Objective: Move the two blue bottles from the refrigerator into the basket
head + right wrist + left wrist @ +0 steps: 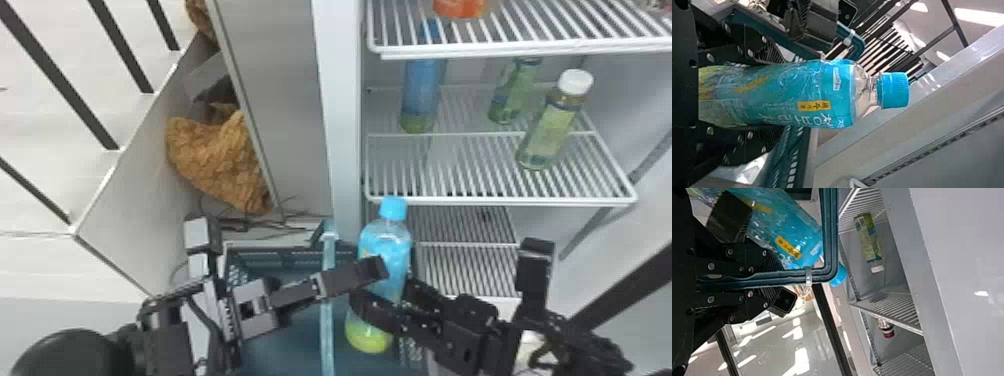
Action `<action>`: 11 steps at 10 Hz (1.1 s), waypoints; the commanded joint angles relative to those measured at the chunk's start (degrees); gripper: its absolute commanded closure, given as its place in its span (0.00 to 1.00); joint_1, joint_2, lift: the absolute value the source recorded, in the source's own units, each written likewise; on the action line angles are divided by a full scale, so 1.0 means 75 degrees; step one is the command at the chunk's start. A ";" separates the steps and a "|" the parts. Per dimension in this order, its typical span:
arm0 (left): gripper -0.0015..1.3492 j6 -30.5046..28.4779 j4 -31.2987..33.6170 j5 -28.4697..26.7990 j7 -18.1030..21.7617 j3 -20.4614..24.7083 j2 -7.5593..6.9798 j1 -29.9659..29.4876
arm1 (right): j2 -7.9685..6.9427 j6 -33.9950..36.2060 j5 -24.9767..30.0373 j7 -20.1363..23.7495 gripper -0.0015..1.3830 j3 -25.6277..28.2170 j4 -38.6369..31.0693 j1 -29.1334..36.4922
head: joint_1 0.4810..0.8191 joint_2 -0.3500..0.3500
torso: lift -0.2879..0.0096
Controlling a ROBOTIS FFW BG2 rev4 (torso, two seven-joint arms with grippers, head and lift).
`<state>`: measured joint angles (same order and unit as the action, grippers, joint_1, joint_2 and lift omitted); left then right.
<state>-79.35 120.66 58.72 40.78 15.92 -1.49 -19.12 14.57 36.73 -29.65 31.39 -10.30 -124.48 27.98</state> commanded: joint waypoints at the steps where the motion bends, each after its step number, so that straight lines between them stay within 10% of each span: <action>1: 0.89 0.0006 -0.0010 0.0031 0.0001 0.0010 0.0000 -0.0019 | 0.0002 0.0053 0.0039 0.0010 0.03 0.0032 -0.0042 0.0019 | 0.63 0.62 | 0.23; 6: 0.89 0.0044 0.0009 0.0123 0.0001 0.0010 0.0000 -0.0019 | -0.0174 -0.0904 0.0374 0.0034 0.12 0.0748 -0.0436 0.0300 | 0.63 0.59 | 0.23; 11: 0.89 0.0044 -0.0029 0.0108 0.0001 -0.0005 0.0000 -0.0038 | -0.0338 -0.2422 0.1120 -0.0435 0.11 0.1754 -0.0249 0.0225 | 0.63 0.32 | 0.23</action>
<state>-79.03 120.54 59.53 40.78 15.89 -1.49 -19.40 12.05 19.85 -21.62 28.25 2.61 -126.83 29.96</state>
